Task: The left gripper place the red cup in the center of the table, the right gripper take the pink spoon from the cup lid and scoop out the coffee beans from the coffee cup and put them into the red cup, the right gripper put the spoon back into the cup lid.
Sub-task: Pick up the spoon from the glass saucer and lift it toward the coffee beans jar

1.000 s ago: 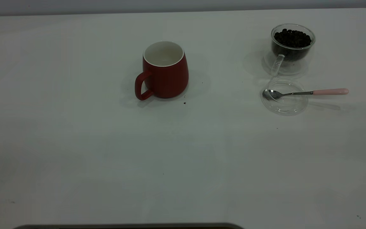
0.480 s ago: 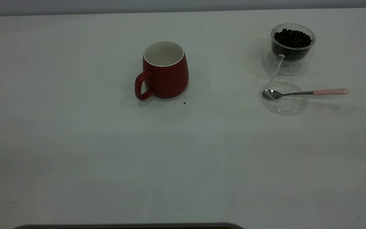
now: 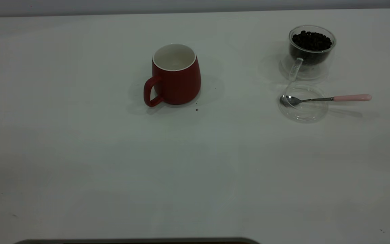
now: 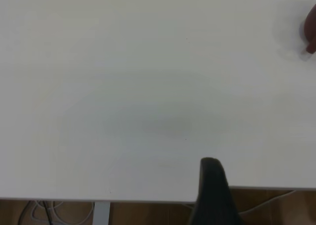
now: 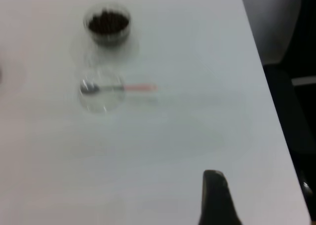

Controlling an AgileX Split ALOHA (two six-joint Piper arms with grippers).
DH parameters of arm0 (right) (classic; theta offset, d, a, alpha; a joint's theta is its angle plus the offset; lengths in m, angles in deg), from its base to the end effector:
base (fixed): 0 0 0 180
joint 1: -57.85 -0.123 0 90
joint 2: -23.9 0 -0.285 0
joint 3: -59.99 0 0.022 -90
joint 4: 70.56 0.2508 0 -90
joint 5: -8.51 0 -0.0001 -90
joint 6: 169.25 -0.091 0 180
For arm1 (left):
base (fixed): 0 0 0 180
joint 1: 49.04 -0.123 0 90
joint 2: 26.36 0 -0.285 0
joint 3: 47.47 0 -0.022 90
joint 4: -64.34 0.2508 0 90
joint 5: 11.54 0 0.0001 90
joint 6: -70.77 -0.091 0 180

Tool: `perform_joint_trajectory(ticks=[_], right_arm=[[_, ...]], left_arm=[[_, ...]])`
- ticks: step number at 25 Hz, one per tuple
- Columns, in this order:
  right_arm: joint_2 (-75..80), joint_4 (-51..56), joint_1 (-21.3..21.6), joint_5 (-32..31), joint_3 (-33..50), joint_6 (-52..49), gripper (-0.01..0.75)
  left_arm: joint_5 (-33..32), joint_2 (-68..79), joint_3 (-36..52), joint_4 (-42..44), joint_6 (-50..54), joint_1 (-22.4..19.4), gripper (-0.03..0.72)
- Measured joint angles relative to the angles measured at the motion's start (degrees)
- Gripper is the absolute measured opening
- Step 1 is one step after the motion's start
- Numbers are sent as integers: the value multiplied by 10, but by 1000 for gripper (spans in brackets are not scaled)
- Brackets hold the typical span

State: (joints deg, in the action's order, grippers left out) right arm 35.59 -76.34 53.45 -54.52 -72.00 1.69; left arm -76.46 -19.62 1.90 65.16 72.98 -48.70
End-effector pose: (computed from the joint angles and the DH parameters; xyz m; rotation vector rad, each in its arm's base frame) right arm 0.0033 -0.0079 0.2773 0.0905 2.1355 0.0147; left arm -0.0092 0.0012 0.2676 -0.0358 2.1120 -0.0093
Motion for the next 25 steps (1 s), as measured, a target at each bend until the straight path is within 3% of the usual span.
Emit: perform_joint_trajectory(ticks=[7,12,20,25], right_arm=[[227,63,0,55,-120,-22,526],[428,121,0,98,-163,-8,529],[655,287,6,175,-166,137,547],[758,376,60,221,-167,225,570]], left_arm=[[0,0,0,0,0,0,570],[0,0,0,0,0,0,571],[0,0,0,0,0,0,571],[0,0,0,0,-1,0,571]])
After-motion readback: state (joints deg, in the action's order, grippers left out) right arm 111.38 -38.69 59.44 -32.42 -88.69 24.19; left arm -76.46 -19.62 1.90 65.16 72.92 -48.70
